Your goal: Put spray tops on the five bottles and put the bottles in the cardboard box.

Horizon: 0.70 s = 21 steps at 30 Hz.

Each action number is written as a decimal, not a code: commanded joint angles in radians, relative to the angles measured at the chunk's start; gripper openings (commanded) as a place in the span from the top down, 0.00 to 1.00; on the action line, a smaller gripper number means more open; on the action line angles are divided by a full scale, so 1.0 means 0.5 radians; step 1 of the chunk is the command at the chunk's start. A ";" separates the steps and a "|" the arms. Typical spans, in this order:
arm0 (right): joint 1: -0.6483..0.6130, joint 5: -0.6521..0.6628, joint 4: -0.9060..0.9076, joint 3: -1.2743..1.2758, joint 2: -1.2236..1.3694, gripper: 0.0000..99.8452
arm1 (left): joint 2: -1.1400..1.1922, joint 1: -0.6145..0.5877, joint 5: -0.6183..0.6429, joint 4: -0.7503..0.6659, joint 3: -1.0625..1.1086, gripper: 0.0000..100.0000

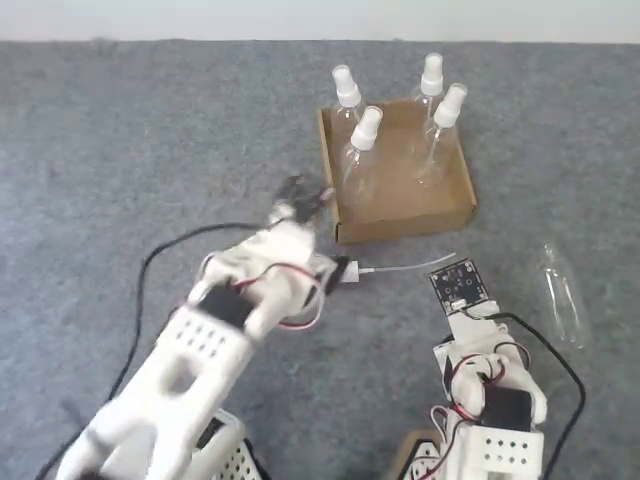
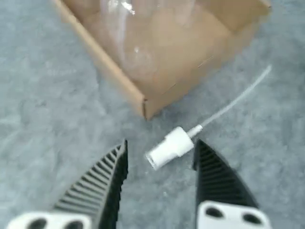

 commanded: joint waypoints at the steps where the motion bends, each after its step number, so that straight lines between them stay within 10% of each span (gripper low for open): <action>1: 0.002 -0.012 0.014 0.040 -0.017 0.93 | 0.755 0.126 -0.009 0.003 -0.434 0.74; 9: 0.002 -0.012 0.014 0.040 -0.017 0.93 | 1.599 0.101 0.316 -0.003 -0.947 0.74; 21: -0.002 -0.012 0.014 0.040 -0.017 0.93 | 1.608 0.083 0.295 0.114 -1.005 0.74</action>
